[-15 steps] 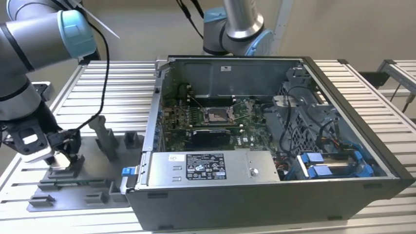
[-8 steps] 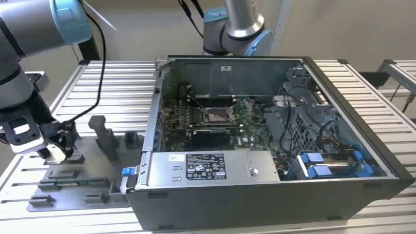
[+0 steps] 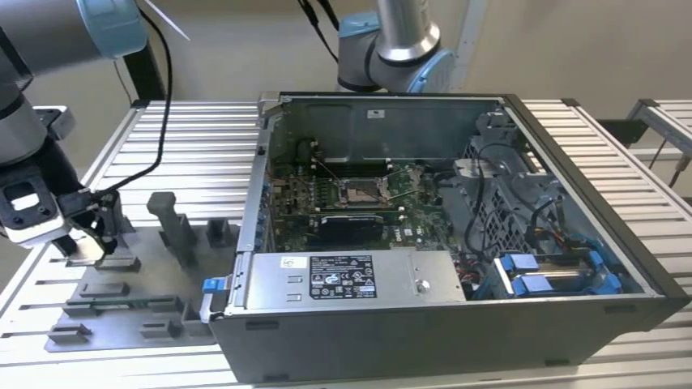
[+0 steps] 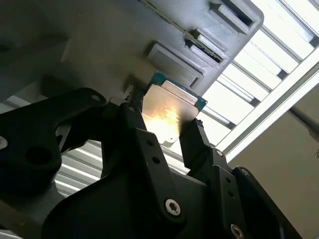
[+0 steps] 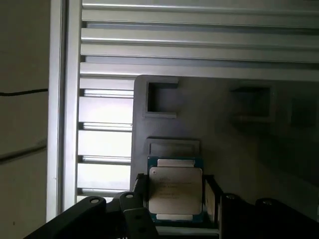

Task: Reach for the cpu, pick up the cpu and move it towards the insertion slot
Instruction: 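Pick up the cpu and move it towards the insertion slot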

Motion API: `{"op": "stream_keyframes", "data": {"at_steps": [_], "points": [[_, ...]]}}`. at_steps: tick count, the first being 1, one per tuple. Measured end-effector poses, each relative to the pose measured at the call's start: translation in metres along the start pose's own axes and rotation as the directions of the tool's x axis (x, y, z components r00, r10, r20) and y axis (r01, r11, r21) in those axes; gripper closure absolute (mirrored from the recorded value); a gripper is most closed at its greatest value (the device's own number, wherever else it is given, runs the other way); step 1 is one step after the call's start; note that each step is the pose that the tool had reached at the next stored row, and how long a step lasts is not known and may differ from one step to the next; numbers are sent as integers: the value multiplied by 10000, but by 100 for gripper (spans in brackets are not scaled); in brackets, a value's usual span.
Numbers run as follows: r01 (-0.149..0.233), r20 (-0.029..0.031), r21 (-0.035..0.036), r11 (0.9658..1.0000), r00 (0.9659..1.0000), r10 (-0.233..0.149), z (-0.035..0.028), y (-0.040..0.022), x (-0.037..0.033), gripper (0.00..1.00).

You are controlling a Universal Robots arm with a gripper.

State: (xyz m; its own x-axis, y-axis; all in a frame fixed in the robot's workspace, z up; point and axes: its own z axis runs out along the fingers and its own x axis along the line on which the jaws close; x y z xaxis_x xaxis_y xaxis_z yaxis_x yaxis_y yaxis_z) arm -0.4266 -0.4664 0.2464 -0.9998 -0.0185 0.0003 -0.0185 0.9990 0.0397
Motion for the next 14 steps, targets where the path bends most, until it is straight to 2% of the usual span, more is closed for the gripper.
{"op": "stream_keyframes", "data": {"at_steps": [3,14], "points": [[1,-1,-1,10000,10000,-1,-89,3,0,100],[1,0,-2,10000,10000,-1,-590,23,0,100]]}}
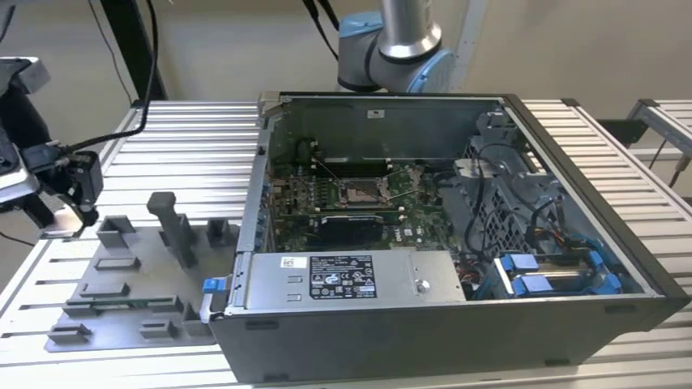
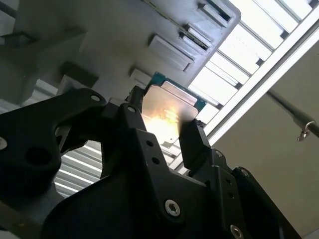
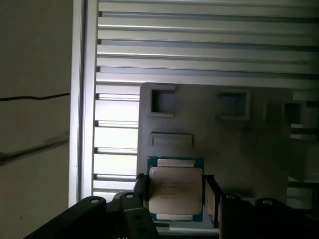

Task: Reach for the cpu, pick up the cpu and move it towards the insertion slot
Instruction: 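Pick up the cpu and move it towards the insertion slot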

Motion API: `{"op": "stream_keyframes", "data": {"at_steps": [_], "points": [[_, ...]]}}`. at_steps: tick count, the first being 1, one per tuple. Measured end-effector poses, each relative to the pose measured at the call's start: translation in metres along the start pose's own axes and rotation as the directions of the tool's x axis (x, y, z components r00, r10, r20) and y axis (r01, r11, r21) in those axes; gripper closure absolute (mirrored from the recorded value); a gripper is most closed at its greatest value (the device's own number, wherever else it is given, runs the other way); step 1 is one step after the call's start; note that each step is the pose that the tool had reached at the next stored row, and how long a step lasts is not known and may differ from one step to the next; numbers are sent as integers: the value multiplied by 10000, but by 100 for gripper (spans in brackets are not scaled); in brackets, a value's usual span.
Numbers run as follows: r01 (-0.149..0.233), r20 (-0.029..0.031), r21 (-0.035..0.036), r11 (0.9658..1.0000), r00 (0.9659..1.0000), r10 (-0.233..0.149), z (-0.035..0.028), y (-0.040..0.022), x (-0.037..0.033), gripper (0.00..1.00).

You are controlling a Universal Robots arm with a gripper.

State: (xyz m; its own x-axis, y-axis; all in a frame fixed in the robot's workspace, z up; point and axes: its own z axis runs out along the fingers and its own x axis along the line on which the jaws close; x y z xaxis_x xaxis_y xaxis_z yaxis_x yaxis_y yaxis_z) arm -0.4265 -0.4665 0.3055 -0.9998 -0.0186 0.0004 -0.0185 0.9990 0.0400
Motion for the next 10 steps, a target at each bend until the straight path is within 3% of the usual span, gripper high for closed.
{"op": "stream_keyframes", "data": {"at_steps": [10], "points": [[-1,1,-1,10000,10000,1,-380,16,1,100]]}}
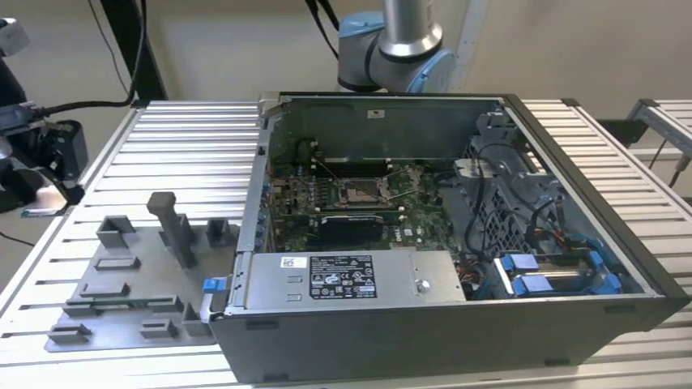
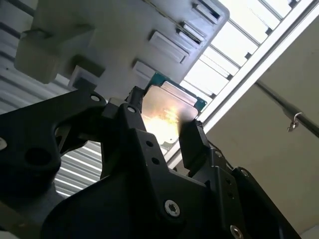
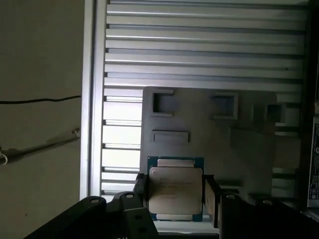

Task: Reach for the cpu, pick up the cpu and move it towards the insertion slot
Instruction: 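Pick up the cpu and move it towards the insertion slot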

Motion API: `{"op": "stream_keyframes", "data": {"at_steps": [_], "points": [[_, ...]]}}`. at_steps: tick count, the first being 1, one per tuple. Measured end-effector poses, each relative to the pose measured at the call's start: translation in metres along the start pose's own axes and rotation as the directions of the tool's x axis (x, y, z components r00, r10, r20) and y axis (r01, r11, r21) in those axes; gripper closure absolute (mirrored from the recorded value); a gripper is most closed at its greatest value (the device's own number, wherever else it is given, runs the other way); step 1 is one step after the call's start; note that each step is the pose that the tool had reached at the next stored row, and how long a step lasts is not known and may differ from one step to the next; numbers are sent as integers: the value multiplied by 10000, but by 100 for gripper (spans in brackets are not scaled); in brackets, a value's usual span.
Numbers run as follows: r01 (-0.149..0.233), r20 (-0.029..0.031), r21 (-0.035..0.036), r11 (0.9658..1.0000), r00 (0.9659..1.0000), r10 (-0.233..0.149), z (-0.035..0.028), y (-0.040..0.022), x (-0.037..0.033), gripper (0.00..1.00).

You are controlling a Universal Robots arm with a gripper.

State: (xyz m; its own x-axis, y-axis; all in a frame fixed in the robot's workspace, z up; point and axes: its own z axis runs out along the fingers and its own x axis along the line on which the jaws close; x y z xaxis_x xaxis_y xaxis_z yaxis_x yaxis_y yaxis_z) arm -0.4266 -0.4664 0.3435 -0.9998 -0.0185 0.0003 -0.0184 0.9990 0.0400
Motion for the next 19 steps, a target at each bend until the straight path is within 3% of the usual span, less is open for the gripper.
{"op": "stream_keyframes", "data": {"at_steps": [19], "points": [[0,-1,1,10000,10000,0,-564,22,0,100]]}}
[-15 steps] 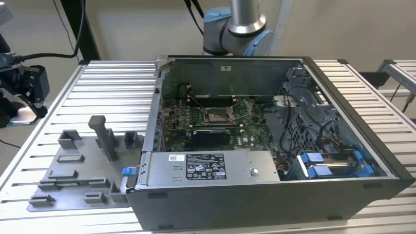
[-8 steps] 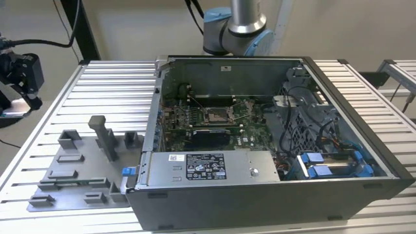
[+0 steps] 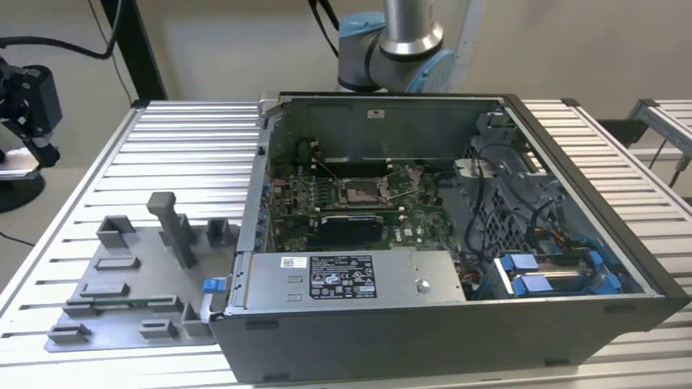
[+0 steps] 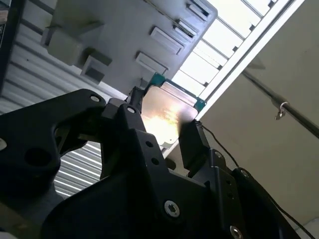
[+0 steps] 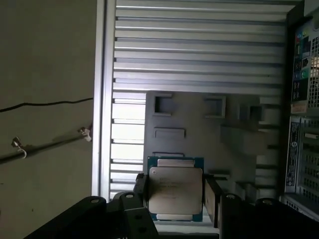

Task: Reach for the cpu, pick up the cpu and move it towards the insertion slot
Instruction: 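Pick up the cpu and move it towards the insertion slot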

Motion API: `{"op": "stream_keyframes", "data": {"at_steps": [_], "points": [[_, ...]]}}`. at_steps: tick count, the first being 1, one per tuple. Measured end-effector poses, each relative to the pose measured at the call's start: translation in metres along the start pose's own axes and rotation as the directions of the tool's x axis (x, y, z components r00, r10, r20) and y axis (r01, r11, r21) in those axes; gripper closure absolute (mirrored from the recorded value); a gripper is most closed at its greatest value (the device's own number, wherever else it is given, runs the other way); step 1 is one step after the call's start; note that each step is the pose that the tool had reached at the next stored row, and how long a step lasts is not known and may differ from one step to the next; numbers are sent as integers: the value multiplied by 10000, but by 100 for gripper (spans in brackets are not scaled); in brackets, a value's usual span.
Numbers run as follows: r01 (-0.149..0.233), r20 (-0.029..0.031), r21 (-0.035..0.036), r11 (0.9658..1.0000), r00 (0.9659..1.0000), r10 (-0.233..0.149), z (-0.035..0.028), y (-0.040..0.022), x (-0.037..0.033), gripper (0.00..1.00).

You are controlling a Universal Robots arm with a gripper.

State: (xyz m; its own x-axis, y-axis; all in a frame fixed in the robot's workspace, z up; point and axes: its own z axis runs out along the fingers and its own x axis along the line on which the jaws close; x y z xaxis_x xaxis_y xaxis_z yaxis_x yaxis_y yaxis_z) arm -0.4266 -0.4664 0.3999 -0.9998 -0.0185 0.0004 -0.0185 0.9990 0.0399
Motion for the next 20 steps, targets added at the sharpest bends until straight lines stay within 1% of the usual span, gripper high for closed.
{"op": "stream_keyframes", "data": {"at_steps": [13,14,20], "points": [[0,0,0,10000,10000,0,-391,16,1,100],[0,2,-2,10000,10000,0,-409,16,0,100],[0,1,-1,10000,10000,0,-413,17,0,100]]}}
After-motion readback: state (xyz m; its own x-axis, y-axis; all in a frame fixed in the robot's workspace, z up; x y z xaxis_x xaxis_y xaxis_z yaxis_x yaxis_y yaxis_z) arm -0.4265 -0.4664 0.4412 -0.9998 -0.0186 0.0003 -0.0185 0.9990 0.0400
